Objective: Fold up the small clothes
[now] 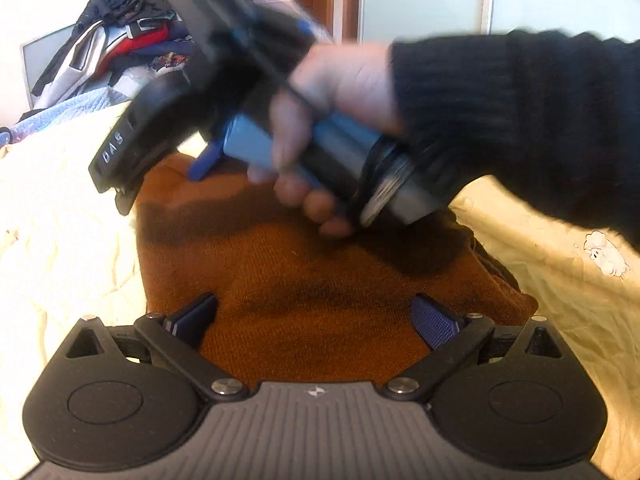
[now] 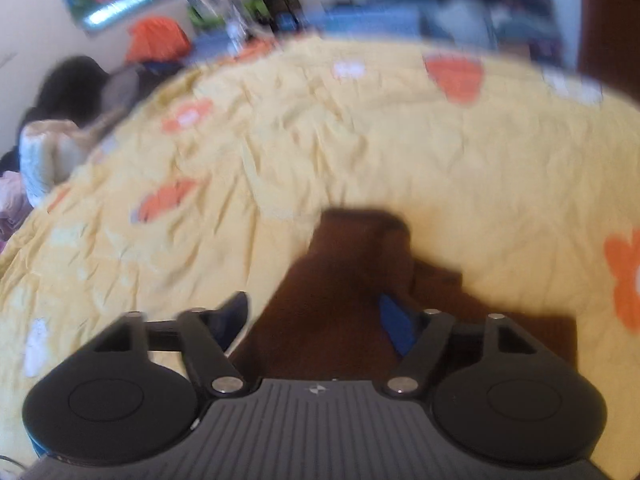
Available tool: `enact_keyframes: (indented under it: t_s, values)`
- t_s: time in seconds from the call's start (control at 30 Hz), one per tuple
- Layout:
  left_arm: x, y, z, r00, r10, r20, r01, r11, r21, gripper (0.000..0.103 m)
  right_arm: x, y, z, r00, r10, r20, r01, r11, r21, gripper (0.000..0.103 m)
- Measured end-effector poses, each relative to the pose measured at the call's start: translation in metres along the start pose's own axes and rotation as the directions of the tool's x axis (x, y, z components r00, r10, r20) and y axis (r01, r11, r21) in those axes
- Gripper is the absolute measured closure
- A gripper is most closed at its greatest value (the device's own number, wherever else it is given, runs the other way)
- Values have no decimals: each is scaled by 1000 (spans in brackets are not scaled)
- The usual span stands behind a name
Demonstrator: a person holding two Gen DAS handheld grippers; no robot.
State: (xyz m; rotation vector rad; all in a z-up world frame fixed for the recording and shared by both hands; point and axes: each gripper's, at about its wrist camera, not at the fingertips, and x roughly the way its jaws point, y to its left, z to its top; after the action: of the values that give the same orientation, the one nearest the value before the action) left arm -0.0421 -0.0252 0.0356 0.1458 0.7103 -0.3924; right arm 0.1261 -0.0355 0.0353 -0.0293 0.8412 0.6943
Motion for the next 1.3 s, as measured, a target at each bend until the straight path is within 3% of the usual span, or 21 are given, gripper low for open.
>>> enact_keyframes:
  t_s: [0.17, 0.27, 0.4, 0.47, 0.5, 0.53, 0.6, 0.7, 0.77, 0.8, 0.83, 0.87, 0.9, 0.93, 1.0, 1.1, 1.17, 1.2, 1.23, 1.27, 1.3]
  values:
    - [-2, -4, -2, 1000, 4, -4, -4, 1000, 8, 0, -14, -5, 2, 1000, -12, 7, 12, 999, 48, 26]
    - [-19, 2, 2, 1000, 2, 8, -2, 1000, -31, 0, -59, -9, -11, 998, -20, 61, 12, 992, 128, 21]
    - [-58, 42, -5, 994, -55, 97, 75, 974, -214, 0, -148, -33, -60, 977, 19, 211, -68, 971, 228, 0]
    - [-62, 70, -13, 992, -96, 83, 120, 928, -352, 0, -178, -52, -92, 980, 18, 200, -83, 942, 326, 0]
    - [-59, 82, -18, 990, -120, 67, 137, 898, -418, 0, -178, -52, -92, 980, 18, 200, -83, 942, 326, 0]
    - [-55, 93, -23, 989, -144, 47, 148, 861, -486, 0, -199, -68, -128, 982, -2, 188, -78, 904, 419, 0]
    - [-45, 107, -32, 977, -214, 22, 187, 793, -581, 0, -206, -73, -144, 984, -7, 177, -75, 887, 456, 0]
    - [-31, 109, -39, 926, -374, 54, 313, 679, -664, 0, -213, -77, -179, 992, -11, 129, -58, 853, 519, 3]
    - [-19, 107, -37, 897, -437, 68, 362, 637, -680, 1, -205, -76, -194, 993, 60, 105, -108, 826, 553, 13]
    - [-15, 105, -35, 895, -441, 62, 361, 637, -681, 5, -198, -73, -199, 990, 100, 97, -137, 815, 563, 16]
    - [-11, 104, -31, 894, -447, 45, 355, 642, -680, 23, -189, -68, -202, 988, 125, 91, -155, 813, 561, 24]
    - [-9, 101, -27, 897, -442, 9, 331, 657, -678, 62, -184, -61, -202, 986, 136, 98, -167, 830, 533, 45]
    - [-9, 104, -25, 899, -436, -37, 302, 680, -668, 76, -177, -55, -200, 986, 148, 73, -165, 844, 510, 62]
    - [-9, 105, -23, 902, -425, -72, 279, 702, -655, 77, -170, -52, -196, 989, 143, 39, -143, 857, 495, 72]
    - [-22, 104, -19, 914, -393, -97, 266, 763, -589, 78, -169, -46, -187, 991, 132, 29, -131, 892, 432, 76]
    - [-39, 105, -20, 944, -305, -129, 216, 862, -458, 77, -184, -47, -181, 991, 125, 48, -134, 909, 395, 80]
    - [-51, 100, -23, 955, -269, -128, 204, 903, -379, 76, -180, -55, -191, 994, 108, 1, -99, 906, 412, 81]
    - [-61, 96, -24, 964, -244, -109, 196, 924, -329, 74, -179, -59, -196, 992, 127, 22, -124, 895, 428, 79]
    - [-75, 88, -26, 975, -203, -86, 174, 948, -267, 61, -178, -63, -195, 989, 144, 33, -143, 880, 453, 66]
    - [-86, 78, -26, 985, -159, -65, 143, 970, -198, 30, -181, -65, -194, 987, 158, 41, -158, 866, 475, 48]
    - [-94, 69, -29, 994, -105, -41, 99, 986, -134, 15, -184, -67, -191, 986, 156, 53, -162, 854, 494, 38]
